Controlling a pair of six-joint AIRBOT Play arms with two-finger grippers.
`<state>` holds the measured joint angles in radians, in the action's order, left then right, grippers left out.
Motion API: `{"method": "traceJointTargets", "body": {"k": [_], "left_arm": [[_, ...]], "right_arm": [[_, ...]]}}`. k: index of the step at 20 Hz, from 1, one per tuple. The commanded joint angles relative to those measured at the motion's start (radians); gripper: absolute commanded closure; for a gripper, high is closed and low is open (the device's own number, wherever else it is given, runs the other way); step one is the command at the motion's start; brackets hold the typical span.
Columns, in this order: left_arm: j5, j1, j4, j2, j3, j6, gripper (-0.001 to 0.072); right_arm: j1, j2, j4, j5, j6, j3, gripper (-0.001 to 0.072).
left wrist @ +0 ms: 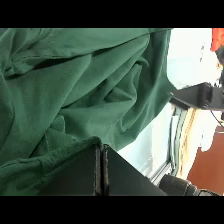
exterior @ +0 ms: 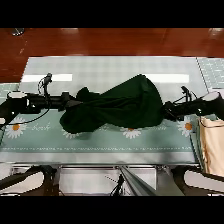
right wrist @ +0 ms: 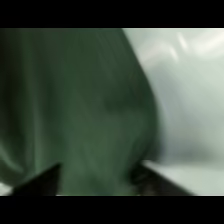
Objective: Fold the shirts.
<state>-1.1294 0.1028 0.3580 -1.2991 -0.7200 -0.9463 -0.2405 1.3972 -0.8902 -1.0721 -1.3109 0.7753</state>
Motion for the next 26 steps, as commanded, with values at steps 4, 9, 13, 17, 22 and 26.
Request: {"method": "traceJointTargets", "body": {"k": [4,9,13,17,22,26], "left_arm": [[-0.129,0.04,-0.026,0.027,-0.069,-0.06,0.0683],[-0.021,0.142,-0.04,0.15,-0.497,-0.172,0.0684],[0.057,0.162,0.16,0.227,-0.88,-0.322,0.0684],[0.056,0.163,0.549,0.371,-1.123,-0.493,0.0683],[0.055,0.163,0.875,0.615,-1.176,-0.564,0.0684],[0.053,0.163,0.953,0.749,-1.176,-0.566,0.0684]], "right_arm": [[0.063,0.093,0.021,-0.172,-0.012,0.368,0.0693],[0.051,0.093,-0.037,-0.303,-0.17,1.136,0.0694],[0.05,-0.032,-0.114,-0.339,-0.193,1.416,0.0693],[0.05,-0.344,-0.207,-0.325,-0.162,1.287,0.0694],[0.05,-0.618,-0.275,-0.382,-0.164,1.246,0.0693],[0.05,-0.739,-0.276,-0.428,-0.191,1.246,0.0694]]}}
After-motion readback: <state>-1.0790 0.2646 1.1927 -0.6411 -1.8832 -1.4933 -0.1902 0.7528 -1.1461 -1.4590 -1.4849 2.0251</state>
